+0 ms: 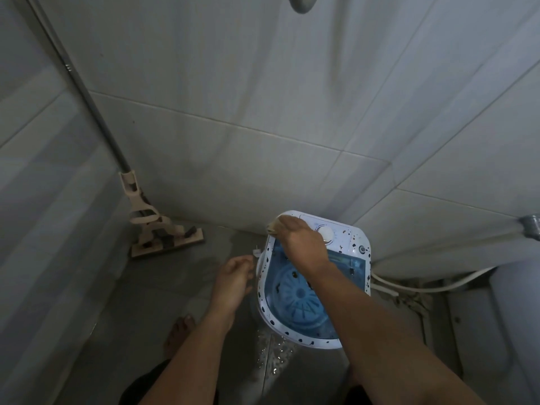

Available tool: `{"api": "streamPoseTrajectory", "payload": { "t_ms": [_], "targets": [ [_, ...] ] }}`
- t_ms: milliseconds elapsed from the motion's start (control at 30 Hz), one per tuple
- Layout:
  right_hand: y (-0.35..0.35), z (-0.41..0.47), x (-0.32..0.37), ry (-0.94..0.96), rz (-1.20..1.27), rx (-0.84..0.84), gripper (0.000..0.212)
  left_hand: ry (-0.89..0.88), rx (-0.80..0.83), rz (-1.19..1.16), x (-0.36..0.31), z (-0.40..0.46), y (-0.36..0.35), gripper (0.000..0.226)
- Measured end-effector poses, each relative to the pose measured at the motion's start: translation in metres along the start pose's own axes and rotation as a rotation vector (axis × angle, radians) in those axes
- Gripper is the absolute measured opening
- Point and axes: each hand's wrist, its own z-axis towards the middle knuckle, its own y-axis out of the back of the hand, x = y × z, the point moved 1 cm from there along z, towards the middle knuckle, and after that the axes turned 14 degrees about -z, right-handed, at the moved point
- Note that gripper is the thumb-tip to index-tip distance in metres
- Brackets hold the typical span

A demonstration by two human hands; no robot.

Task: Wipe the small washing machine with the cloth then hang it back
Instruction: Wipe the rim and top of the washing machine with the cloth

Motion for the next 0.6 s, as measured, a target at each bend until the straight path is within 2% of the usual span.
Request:
{"api": "streamPoseTrajectory", "payload": {
  "t_ms": [100, 167, 233, 367, 600],
  "targets": [
    [-0.002, 0.0, 0.002, 0.007, -0.193, 0.004, 0.04, -0.07, -0.022, 0.249, 0.008, 0.019, 0.004, 0.021],
    [-0.005, 0.0, 0.001, 0.034, -0.255, -0.034, 0.032, -0.054, -0.034, 0.329, 0.011, 0.03, 0.005, 0.031],
    [-0.009, -0.002, -0.001, 0.056, -0.27, -0.066, 0.028, -0.034, -0.029, 0.342, 0.014, 0.038, 0.006, 0.034],
    [-0.012, -0.006, -0.007, 0.114, -0.301, -0.043, 0.043, -0.045, -0.004, 0.336, 0.018, 0.051, 0.001, 0.027],
    [-0.016, -0.003, -0.011, 0.127, -0.147, -0.092, 0.048, -0.041, 0.087, 0.294, 0.025, 0.059, -0.002, 0.017]
  ]
}}
